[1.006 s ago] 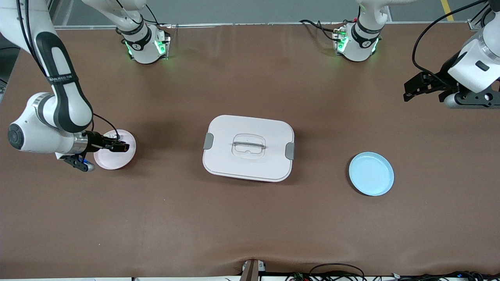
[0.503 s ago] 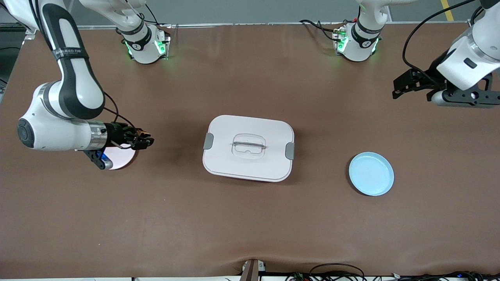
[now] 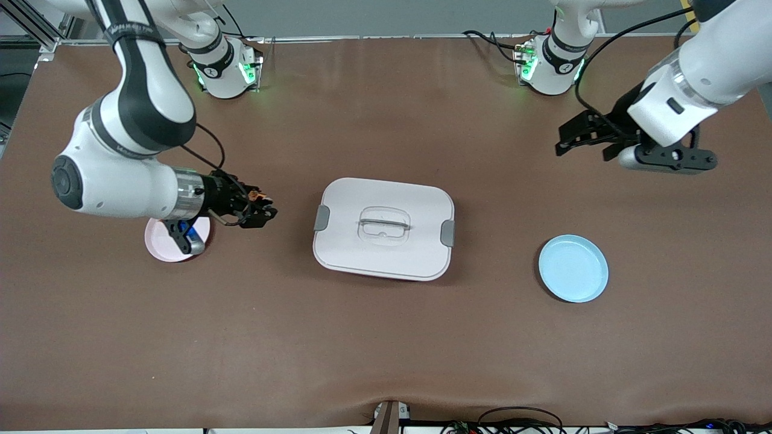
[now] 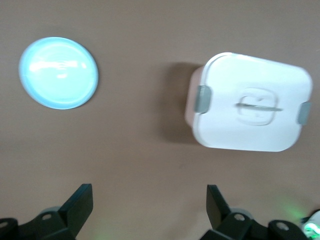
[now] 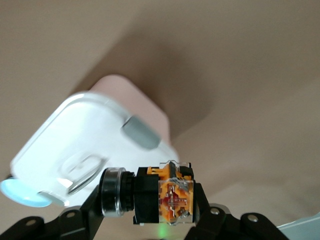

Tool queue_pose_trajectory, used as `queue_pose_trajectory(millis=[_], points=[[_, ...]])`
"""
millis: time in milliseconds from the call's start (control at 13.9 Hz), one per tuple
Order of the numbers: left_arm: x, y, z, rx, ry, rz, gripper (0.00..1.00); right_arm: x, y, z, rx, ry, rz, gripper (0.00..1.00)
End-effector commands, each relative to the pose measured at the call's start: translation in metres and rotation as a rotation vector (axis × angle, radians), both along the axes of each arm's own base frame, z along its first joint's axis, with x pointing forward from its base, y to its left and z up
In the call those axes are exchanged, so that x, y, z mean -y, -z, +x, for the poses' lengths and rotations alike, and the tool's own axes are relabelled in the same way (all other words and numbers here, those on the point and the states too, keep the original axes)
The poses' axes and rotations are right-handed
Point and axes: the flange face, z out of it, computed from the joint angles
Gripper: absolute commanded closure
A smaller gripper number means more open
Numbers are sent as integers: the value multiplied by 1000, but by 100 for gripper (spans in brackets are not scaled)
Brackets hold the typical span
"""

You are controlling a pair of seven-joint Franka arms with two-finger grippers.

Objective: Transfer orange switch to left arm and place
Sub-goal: 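Carry the switch over the box while the left gripper reaches toward it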

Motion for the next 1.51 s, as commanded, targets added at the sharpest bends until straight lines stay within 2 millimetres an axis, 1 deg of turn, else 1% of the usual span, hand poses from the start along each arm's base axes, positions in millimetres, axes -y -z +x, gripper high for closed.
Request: queue_pose_trajectory(millis=[0, 72, 288, 431, 503, 647, 719, 791, 862, 934, 1078, 1150, 1222, 1366, 1438], points=[[28, 10, -9, 13, -15, -46, 0, -37, -29, 7, -30, 103, 24, 100], [34, 21, -9, 20, -20, -62, 0, -49, -29, 8, -55, 136, 31, 100], [51, 29, -3, 18, -67, -250, 0, -78, -32, 12, -82, 212, 41, 100], [70, 29, -7, 13, -80, -338, 0, -91, -35, 21, -88, 271, 42, 100], [73, 31, -7, 10, -94, -367, 0, -96, -35, 25, -96, 294, 40, 100], [91, 40, -13, 8, -107, -411, 0, -106, -37, 31, -92, 347, 50, 100], [96, 46, -14, 8, -123, -434, 0, -109, -41, 33, -100, 384, 84, 100], [99, 53, -13, 13, -150, -459, 3, -111, -45, 34, -116, 414, 129, 100], [107, 58, -13, 18, -174, -494, 7, -117, -49, 33, -121, 421, 158, 100], [115, 59, -13, 44, -200, -526, 10, -121, -53, 32, -120, 427, 165, 100], [127, 70, -5, 73, -228, -554, 13, -131, -55, 31, -127, 436, 166, 100], [130, 75, 1, 91, -234, -561, 13, -131, -56, 34, -126, 454, 169, 100], [132, 75, 8, 110, -221, -568, 14, -132, -56, 35, -125, 472, 174, 100], [148, 71, 17, 144, -146, -583, 25, -141, -58, 33, -122, 482, 180, 100], [149, 73, 25, 144, -143, -588, 27, -144, -57, 33, -122, 484, 180, 100]])
